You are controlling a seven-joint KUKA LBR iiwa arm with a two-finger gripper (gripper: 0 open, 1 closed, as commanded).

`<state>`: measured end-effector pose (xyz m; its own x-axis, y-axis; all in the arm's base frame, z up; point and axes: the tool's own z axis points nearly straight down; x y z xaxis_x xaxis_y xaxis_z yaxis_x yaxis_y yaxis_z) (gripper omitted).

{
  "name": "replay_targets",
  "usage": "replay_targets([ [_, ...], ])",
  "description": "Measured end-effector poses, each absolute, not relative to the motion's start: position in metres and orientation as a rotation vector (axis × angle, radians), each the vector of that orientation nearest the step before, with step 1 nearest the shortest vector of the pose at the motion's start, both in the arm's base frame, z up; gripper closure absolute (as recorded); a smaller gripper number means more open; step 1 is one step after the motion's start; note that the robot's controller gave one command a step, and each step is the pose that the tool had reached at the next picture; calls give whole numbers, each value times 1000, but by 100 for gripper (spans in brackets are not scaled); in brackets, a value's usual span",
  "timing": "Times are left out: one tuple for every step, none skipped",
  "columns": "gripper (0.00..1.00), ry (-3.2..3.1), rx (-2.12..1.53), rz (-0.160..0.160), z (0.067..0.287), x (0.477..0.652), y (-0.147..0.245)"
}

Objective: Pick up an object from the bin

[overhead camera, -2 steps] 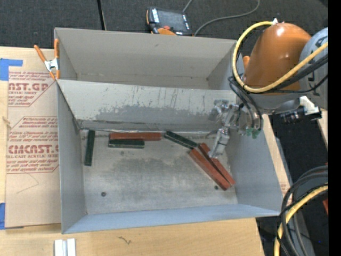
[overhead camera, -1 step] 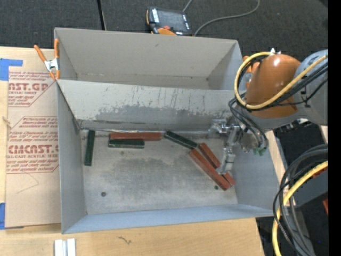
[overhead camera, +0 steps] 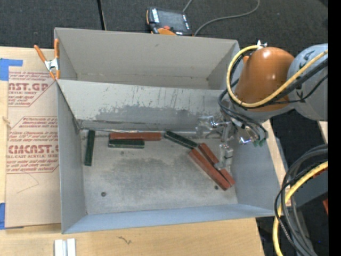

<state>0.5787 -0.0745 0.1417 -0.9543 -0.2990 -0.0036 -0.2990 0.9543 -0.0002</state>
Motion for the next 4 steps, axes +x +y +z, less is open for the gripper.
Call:
replay_targets([
  [0, 3142, 50, 1, 74, 549, -104],
  [100, 3141, 47, 3, 76, 550, -103],
  [0, 3141, 47, 1, 76, 550, -103],
  [0, 3112, 410, 7, 70, 544, -144],
])
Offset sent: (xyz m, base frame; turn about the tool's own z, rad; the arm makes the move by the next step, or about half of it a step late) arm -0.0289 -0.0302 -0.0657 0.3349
